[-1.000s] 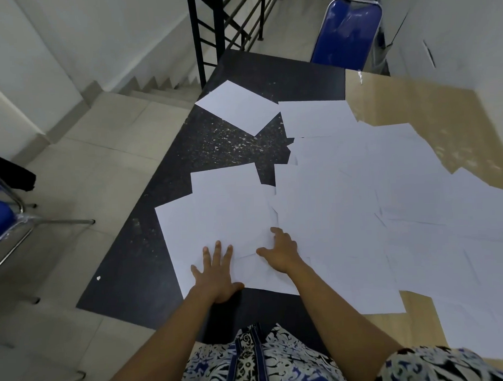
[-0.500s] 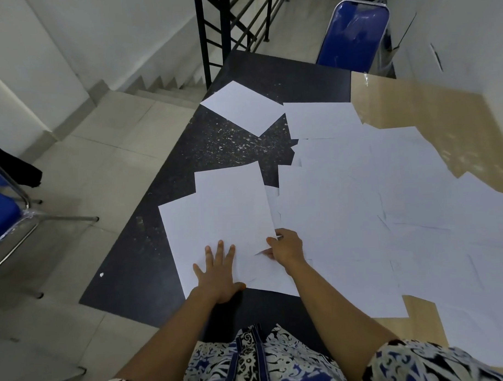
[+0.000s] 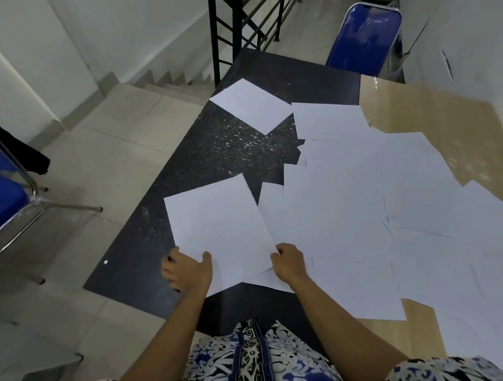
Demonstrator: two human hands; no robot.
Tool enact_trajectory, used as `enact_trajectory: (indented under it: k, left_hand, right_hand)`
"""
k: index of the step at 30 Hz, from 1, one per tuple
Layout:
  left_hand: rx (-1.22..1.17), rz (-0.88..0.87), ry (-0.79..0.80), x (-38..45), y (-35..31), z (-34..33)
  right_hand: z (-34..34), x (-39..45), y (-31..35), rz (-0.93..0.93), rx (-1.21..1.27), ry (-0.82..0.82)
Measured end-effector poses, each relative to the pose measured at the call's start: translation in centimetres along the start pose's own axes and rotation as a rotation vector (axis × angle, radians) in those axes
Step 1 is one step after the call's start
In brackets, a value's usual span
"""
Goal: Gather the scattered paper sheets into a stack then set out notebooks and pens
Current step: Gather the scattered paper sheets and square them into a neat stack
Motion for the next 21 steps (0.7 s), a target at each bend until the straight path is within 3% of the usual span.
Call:
enact_trajectory:
  k: [7, 15, 21]
  left_hand:
    - [-0.088, 0.097, 0.140, 0.5, -0.9, 0.6]
    - [-0.306, 0.107, 0.176, 1.6, 0.6, 1.0]
    - [-0.320, 0.104, 0.232, 1.0, 0.9, 1.3]
  right_hand:
    - [-0.4, -0.2, 0.8, 0.073, -0.116, 0.029]
    - [-0.7, -0.7, 0.6, -0.034, 0.102, 0.064]
    - [-0.5, -1.0, 0.2, -0.129, 0.203, 0.101]
Point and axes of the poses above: each hand's wrist, its own x-axis towards the middle knuckle, its own z-axis out of the back of the hand, y = z × x, the point moved 1 cm from there along x, towards the middle knuckle, and after that the axes turned 13 degrees about x, right-handed, at the moved point
